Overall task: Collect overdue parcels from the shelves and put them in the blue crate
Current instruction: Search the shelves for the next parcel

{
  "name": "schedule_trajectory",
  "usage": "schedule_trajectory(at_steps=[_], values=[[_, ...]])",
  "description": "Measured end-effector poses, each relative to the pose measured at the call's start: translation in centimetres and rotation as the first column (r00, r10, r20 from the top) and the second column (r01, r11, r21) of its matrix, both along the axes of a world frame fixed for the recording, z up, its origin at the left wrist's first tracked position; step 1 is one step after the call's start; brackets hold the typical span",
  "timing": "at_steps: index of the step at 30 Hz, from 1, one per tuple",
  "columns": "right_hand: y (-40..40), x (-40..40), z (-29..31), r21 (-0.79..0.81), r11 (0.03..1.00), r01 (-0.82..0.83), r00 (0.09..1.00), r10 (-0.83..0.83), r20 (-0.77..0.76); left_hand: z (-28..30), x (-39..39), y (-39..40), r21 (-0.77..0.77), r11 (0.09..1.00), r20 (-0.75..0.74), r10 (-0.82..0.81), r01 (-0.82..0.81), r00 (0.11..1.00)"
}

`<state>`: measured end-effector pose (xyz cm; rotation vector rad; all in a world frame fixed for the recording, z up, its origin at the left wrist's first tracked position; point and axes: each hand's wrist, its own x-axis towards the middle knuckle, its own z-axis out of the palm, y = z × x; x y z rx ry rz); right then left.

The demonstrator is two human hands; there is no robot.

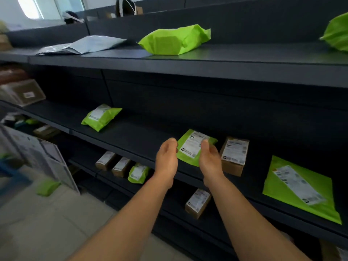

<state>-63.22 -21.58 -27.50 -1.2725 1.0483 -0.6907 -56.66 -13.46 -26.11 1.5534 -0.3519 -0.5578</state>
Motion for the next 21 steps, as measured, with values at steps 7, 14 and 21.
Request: schedule_trajectory(at_steps=[7,14,21], values=[[-3.7,3.6,-3.1,0.011,1.0,0.011,0.991,-0.01,-0.131,-1.3,3.9,-3.3,0.096,0.992,-0.037,-0.073,0.076,0.997],[-6.5,4.8,-4.6,0.13,0.991,0.037,0.968,-0.003,-0.253,-3.8,8.3,-6.6,0.184,0.97,-0.053,-0.15,0.158,0.987],[-8.0,6.5,-5.8,0.149,0.98,0.131,0.961,-0.088,-0.263,-5.9,11.8,-9.6,0.203,0.942,-0.1,-0.252,0.268,0.963]])
